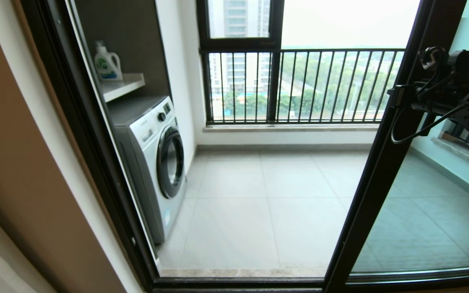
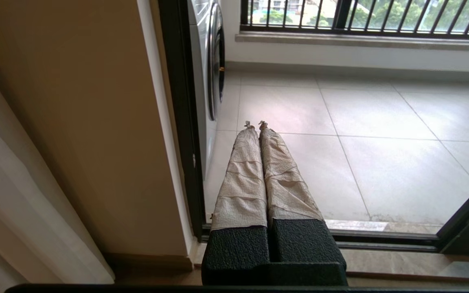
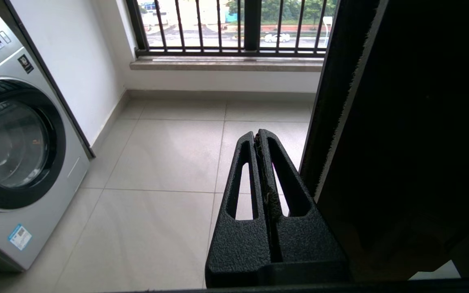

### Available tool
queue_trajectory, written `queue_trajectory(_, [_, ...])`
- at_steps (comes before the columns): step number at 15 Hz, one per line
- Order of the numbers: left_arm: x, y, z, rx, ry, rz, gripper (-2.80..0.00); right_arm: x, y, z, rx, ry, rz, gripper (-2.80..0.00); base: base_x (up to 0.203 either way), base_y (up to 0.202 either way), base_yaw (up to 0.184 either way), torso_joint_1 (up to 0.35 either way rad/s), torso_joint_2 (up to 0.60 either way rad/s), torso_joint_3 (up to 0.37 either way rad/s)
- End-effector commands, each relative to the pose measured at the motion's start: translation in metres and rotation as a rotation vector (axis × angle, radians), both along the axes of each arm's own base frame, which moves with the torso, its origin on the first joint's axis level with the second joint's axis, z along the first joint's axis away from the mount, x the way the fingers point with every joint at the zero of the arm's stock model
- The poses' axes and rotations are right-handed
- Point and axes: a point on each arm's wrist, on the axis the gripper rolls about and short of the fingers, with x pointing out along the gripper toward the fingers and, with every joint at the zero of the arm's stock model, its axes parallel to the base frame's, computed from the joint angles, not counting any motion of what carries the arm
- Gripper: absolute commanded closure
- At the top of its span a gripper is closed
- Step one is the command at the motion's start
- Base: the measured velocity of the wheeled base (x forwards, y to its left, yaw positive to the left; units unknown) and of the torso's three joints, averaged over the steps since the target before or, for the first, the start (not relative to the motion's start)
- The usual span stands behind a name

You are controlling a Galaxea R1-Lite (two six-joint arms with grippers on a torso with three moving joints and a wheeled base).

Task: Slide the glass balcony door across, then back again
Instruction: Open the slid door

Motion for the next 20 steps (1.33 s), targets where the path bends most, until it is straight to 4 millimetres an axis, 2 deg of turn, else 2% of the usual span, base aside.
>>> queue_trajectory(1, [0.0, 0.0, 0.0, -0.001, 0.002, 0.001, 0.0, 0.001, -0.016, -0.005, 0.001, 0.006, -0.033, 0.0, 0.0, 0.0, 0.0, 0.0, 0.0, 0.0])
queue_trajectory(5, [0.0, 0.0, 0.0, -0.001, 0.002, 0.001, 0.0, 0.003, -0.035, -0.007, 0.0, 0.002, -0.072, 0.0, 0.0, 0.0, 0.0, 0.0, 0.0, 0.0])
queue_trajectory(7, [0.0, 0.0, 0.0, -0.001, 0.002, 0.001, 0.0, 0.002, -0.039, -0.007, 0.0, 0.003, -0.078, 0.0, 0.0, 0.0, 0.0, 0.0, 0.0, 0.0])
queue_trajectory(16, [0.0, 0.0, 0.0, -0.001, 0.002, 0.001, 0.0, -0.002, -0.039, -0.002, -0.002, -0.009, -0.073, 0.0, 0.0, 0.0, 0.0, 0.0, 0.0, 0.0])
queue_trajectory(20, [0.0, 0.0, 0.0, -0.001, 0.002, 0.001, 0.0, -0.019, -0.027, 0.022, 0.002, -0.054, -0.057, 0.0, 0.0, 0.0, 0.0, 0.0, 0.0, 0.0])
